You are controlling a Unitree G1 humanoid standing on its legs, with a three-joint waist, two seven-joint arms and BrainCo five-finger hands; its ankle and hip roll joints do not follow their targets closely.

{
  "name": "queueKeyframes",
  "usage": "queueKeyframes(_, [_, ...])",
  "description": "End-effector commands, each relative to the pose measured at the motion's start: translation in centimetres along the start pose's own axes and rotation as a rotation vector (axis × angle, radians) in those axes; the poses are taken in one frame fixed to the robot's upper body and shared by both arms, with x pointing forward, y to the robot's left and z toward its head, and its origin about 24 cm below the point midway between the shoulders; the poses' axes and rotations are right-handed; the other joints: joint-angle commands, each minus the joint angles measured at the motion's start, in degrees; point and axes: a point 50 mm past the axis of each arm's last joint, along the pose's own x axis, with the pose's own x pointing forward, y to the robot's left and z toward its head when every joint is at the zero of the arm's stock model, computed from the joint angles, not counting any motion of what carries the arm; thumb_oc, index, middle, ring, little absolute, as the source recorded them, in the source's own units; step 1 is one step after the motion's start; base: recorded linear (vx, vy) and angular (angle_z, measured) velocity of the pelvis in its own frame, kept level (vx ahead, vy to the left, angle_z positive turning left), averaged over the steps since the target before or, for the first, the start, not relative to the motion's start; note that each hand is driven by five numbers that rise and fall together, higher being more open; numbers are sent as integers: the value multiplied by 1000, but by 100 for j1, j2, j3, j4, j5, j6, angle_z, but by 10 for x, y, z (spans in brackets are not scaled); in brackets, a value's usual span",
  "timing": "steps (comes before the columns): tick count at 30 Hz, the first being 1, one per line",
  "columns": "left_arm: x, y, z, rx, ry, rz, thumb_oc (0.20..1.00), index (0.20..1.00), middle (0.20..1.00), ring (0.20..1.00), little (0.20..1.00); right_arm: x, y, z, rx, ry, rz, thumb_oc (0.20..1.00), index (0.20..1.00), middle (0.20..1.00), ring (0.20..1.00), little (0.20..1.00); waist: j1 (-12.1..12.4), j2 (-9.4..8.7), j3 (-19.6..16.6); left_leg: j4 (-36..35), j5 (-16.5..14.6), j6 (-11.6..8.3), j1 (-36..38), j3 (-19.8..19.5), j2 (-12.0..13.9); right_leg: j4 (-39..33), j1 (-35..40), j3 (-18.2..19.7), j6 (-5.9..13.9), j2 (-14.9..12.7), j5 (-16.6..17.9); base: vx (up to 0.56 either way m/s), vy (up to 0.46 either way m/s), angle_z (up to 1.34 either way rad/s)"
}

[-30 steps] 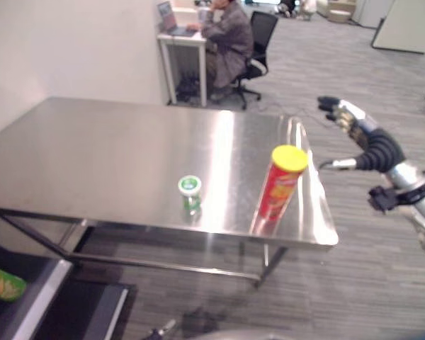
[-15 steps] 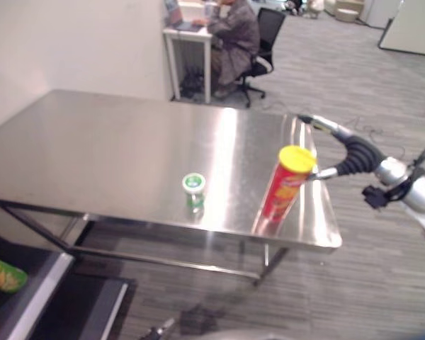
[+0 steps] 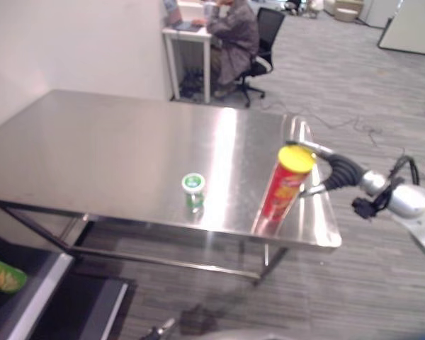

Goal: Put the goods on the table back onto the shelves and tidy them up.

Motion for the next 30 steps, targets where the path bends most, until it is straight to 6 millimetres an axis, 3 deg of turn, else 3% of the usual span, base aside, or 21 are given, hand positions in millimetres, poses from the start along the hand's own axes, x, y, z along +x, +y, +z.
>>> queueKeyframes(1, [3,-20,0,10,4,-70,1000,1000,1000,1000,1000,7,-10,10,11,-57,-19,1000,1000,1000,1000,1000,268,-102,-178,39,-60,-277,-160,59,334,39,217,26,371,-252,-362,0,0,0])
queueKeyframes(12, [3,-18,1,-17,-6,-65,1000,1000,1000,1000,1000,9,-8,4,4,-34,-7,1000,1000,1000,1000,1000,311,-134,-163,39,-64,-282,-150,16,331,39,246,8,358,-236,-386,7,-2,4])
queueKeyframes(13, [3,-17,1,-21,-5,-64,1000,1000,1000,1000,1000,8,-7,4,2,-32,-3,959,959,959,959,959,316,-140,-161,39,-62,-284,-150,14,335,39,246,3,358,-235,-388,0,0,0])
queueKeyframes(14, [2,-17,0,-30,-3,-61,1000,1000,1000,1000,1000,7,-7,4,-9,-24,10,693,693,693,693,693,325,-149,-157,39,-62,-289,-149,6,340,39,248,-8,357,-234,-391,0,0,0])
queueKeyframes(15, [2,-17,0,-30,-3,-61,1000,1000,1000,1000,1000,7,-7,4,-9,-24,10,592,592,592,592,592,324,-148,-157,39,-62,-289,-149,6,340,39,249,-8,356,-233,-391,0,0,0])
queueKeyframes(16, [2,-16,0,-34,-4,-60,1000,1000,1000,1000,1000,7,-7,3,-14,-17,17,592,592,592,592,592,328,-152,-152,39,-63,-290,-150,0,338,39,251,-10,355,-233,-392,0,0,0])
queueKeyframes(17, [2,-16,1,-35,-6,-62,1000,1000,1000,1000,1000,7,-6,2,-31,-6,38,231,231,231,231,231,328,-156,-146,39,-67,-292,-147,-4,335,39,255,-12,352,-230,-398,0,0,0])
queueKeyframes(18, [2,-16,1,-35,-6,-62,1000,1000,1000,1000,1000,7,-6,2,-31,-7,38,200,200,200,200,200,326,-154,-146,39,-67,-292,-146,-4,336,39,256,-12,352,-230,-398,0,0,0])
queueKeyframes(30, [3,-17,4,-24,-22,-62,1000,1000,1000,1000,1000,7,-5,-5,-47,16,8,200,200,200,200,200,326,-144,-135,39,-89,-288,-124,-6,348,39,271,-11,345,-223,-416,0,0,0])
